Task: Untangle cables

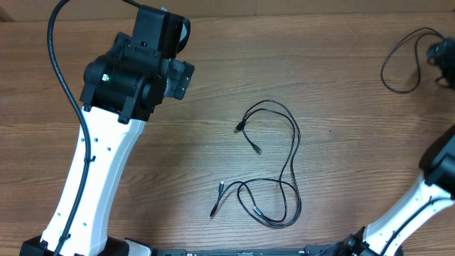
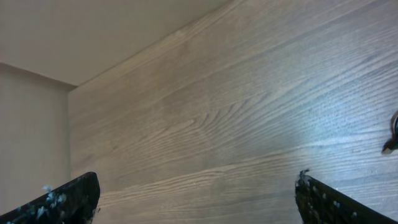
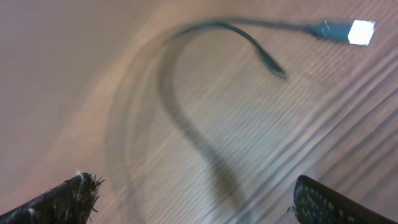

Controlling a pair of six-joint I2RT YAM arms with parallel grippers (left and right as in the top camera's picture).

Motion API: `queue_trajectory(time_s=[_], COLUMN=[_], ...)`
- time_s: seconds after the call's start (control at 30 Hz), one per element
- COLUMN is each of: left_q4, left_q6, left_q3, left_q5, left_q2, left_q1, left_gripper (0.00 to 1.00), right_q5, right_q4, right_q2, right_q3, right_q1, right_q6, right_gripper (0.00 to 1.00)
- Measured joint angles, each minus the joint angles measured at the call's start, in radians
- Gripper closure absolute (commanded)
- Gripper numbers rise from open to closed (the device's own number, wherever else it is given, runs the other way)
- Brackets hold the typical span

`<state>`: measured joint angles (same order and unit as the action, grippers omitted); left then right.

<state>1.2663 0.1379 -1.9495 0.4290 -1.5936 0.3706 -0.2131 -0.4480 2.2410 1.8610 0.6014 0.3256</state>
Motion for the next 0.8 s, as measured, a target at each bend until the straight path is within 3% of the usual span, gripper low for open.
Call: queue_trajectory(time_s=[0.23, 0.43, 0.63, 0.7, 0.8], left_q4=[-0.018, -0.018, -0.019, -0.019, -0.019], left_q6=[-0.016, -0.027, -0.031, -0.031, -0.031], left_q3=[0.0, 0.0, 0.0, 0.0, 0.0], left_q5=[0.0, 0.0, 0.0, 0.0, -0.011], left_q2=[0.0, 0.0, 0.0, 0.0, 0.0], left_q1=[0.0, 0.0, 0.0, 0.0, 0.0], left_gripper=[0.0, 0.0, 0.0, 0.0, 0.0], right_q5=[-0.063, -0.088, 0.077, 0.13, 0.178], right_q4=[-0.411, -0.673, -0.714, -0.704, -0.681], right_q2=[-0.325, -0.31, -0.284, -0.284, -0.284], right_q3=[0.029, 0.003, -0.079, -0.119, -0.202], right_q1=[-0.196, -0.458, -0.686, -0.751, -0.821], right_q6=[-0.008, -0.093, -0.165, -0.206, -0.271], right_gripper=[0.0, 0.0, 0.0, 0.05, 0.32])
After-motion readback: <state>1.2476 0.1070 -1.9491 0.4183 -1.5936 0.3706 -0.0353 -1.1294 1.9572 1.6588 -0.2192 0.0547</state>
